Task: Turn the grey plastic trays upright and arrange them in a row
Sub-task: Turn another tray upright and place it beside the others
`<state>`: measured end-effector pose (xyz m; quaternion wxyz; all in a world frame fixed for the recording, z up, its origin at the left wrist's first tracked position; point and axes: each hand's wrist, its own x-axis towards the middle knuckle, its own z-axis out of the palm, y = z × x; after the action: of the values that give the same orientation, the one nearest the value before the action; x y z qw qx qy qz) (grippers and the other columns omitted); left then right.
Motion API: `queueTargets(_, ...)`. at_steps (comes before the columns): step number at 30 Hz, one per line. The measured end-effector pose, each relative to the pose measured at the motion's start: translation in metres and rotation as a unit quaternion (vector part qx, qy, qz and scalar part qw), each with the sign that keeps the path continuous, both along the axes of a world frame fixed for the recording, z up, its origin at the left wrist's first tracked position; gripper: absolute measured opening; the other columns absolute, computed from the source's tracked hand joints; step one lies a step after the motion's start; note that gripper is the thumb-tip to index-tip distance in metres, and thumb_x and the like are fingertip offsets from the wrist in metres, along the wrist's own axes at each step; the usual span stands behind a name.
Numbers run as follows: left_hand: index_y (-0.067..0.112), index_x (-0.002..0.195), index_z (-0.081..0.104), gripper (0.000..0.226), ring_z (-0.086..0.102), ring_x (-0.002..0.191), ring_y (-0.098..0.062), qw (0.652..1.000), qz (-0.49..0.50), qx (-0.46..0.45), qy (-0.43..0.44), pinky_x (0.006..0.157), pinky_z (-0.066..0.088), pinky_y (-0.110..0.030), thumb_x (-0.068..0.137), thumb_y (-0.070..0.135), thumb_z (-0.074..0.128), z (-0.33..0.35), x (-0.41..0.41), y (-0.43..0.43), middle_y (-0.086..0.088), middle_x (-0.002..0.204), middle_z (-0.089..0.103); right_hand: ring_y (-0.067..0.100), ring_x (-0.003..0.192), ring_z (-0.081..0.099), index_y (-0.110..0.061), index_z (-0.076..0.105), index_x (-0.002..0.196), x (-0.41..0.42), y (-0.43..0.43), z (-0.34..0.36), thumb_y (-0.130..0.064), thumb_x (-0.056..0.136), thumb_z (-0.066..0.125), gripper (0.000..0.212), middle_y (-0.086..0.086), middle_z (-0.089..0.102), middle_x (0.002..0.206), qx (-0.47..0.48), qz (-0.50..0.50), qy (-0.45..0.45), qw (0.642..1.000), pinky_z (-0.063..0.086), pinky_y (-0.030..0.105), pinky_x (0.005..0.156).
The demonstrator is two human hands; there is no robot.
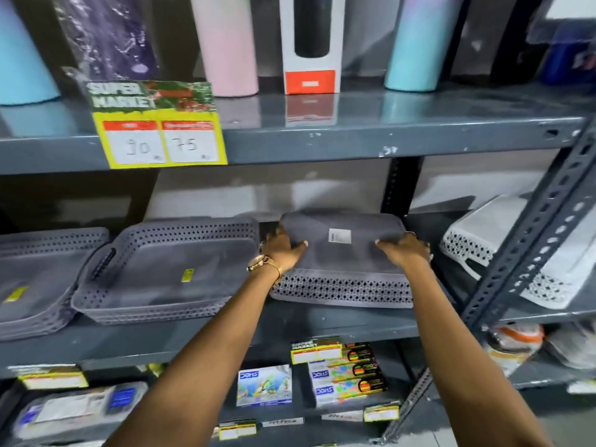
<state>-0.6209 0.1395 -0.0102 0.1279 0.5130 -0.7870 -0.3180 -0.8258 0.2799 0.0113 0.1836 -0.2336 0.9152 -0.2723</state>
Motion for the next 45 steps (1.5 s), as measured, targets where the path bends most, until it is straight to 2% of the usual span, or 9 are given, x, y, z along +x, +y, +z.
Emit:
queueTargets(6, 0.011, 0.134, 0.051, 0.071, 0.055, 0.121, -0.035, 0.991, 0.073, 0.081, 0.081, 0.104, 0.044, -0.041, 0.085, 0.062, 0.049, -0.004, -0.016, -0.007, -0.014, 0.139, 0.054, 0.035, 0.134, 0.044, 0.002, 0.038, 0.142, -0.021, 0.004, -0.007, -0.037, 0.083, 0.07, 0.077, 0.016, 0.044, 0.148, -0.112, 0.003, -0.134, 0.985, 0.039, 0.04, 0.108)
queueTargets(13, 0.011, 0.15, 0.027, 0.098, 0.034, 0.141, -0.037, 0.966, 0.152, 0.04, 0.208, 0.115, 0.029, -0.05, 0.08, 0.079, 0.029, 0.002, -0.026, 0.01, -0.016, 0.157, 0.029, 0.033, 0.137, 0.041, -0.004, 0.036, 0.144, -0.027, 0.001, -0.002, -0.059, 0.076, 0.066, 0.093, 0.014, 0.042, 0.15, -0.281, -0.056, -0.174, 0.942, 0.035, 0.039, 0.112)
queueTargets(18, 0.01, 0.111, 0.051, 0.048, 0.057, 0.098, -0.017, 0.873, 0.182, -0.021, 0.451, 0.088, 0.038, -0.031, 0.091, 0.054, 0.047, 0.027, -0.033, 0.007, -0.009, 0.111, 0.061, 0.025, 0.132, 0.048, -0.013, 0.051, 0.137, -0.039, -0.006, 0.033, -0.055, 0.086, 0.052, 0.066, 0.007, 0.054, 0.141, -0.474, -0.074, -0.181, 0.859, 0.035, 0.036, 0.11)
queueTargets(21, 0.021, 0.102, 0.047, 0.033, 0.05, 0.08, 0.001, 0.844, 0.189, -0.045, 0.5, 0.072, 0.038, -0.025, 0.092, 0.052, 0.043, 0.04, -0.033, 0.008, 0.014, 0.09, 0.054, 0.018, 0.141, 0.038, -0.024, 0.042, 0.146, -0.048, -0.011, 0.037, -0.072, 0.082, 0.04, 0.08, -0.001, 0.044, 0.151, -0.498, -0.058, -0.222, 0.836, 0.027, 0.039, 0.119)
queueTargets(24, 0.021, 0.123, 0.053, 0.055, 0.054, 0.115, -0.019, 0.828, 0.203, -0.026, 0.522, 0.098, 0.039, -0.032, 0.093, 0.061, 0.031, 0.038, -0.025, 0.004, 0.001, 0.129, 0.058, 0.019, 0.144, 0.034, -0.033, 0.038, 0.146, -0.065, -0.01, 0.02, -0.102, 0.04, 0.033, 0.127, -0.005, 0.039, 0.154, -0.478, -0.075, -0.287, 0.826, 0.021, 0.045, 0.12)
queueTargets(27, 0.028, 0.125, 0.05, 0.083, 0.05, 0.127, -0.03, 0.837, 0.195, 0.015, 0.511, 0.11, 0.035, -0.053, 0.072, 0.088, 0.025, 0.027, -0.014, -0.006, -0.01, 0.139, 0.053, 0.021, 0.147, 0.025, -0.034, 0.026, 0.151, -0.058, 0.001, 0.015, -0.102, 0.039, 0.028, 0.131, -0.003, 0.028, 0.159, -0.457, -0.077, -0.301, 0.833, 0.016, 0.051, 0.121)
queueTargets(32, 0.022, 0.14, 0.047, 0.124, 0.043, 0.136, -0.031, 0.855, 0.214, 0.094, 0.464, 0.114, 0.028, -0.056, 0.047, 0.102, 0.027, 0.011, 0.005, -0.009, -0.009, 0.148, 0.047, 0.024, 0.146, 0.026, -0.022, 0.033, 0.149, -0.059, 0.01, -0.001, -0.063, 0.09, 0.041, 0.073, 0.004, 0.03, 0.158, -0.401, -0.065, -0.293, 0.865, 0.018, 0.045, 0.118)
queueTargets(39, 0.013, 0.144, 0.036, 0.091, 0.044, 0.134, -0.034, 0.938, 0.159, 0.086, 0.296, 0.11, 0.034, -0.042, 0.077, 0.075, 0.045, -0.002, 0.011, 0.009, -0.014, 0.148, 0.044, 0.033, 0.118, 0.058, -0.006, 0.059, 0.125, -0.055, 0.018, -0.027, -0.04, 0.085, 0.065, 0.053, 0.019, 0.061, 0.13, -0.243, -0.063, -0.148, 0.957, 0.042, 0.03, 0.091)
queueTargets(45, 0.01, 0.151, 0.018, 0.08, 0.049, 0.129, -0.038, 0.982, 0.102, 0.016, 0.155, 0.104, 0.045, -0.041, 0.089, 0.035, 0.062, -0.01, 0.012, 0.031, -0.015, 0.149, 0.044, 0.041, 0.111, 0.059, -0.005, 0.056, 0.122, -0.048, 0.029, -0.035, -0.019, 0.087, 0.06, 0.038, 0.023, 0.06, 0.124, -0.102, -0.047, -0.054, 0.992, 0.049, 0.042, 0.092)
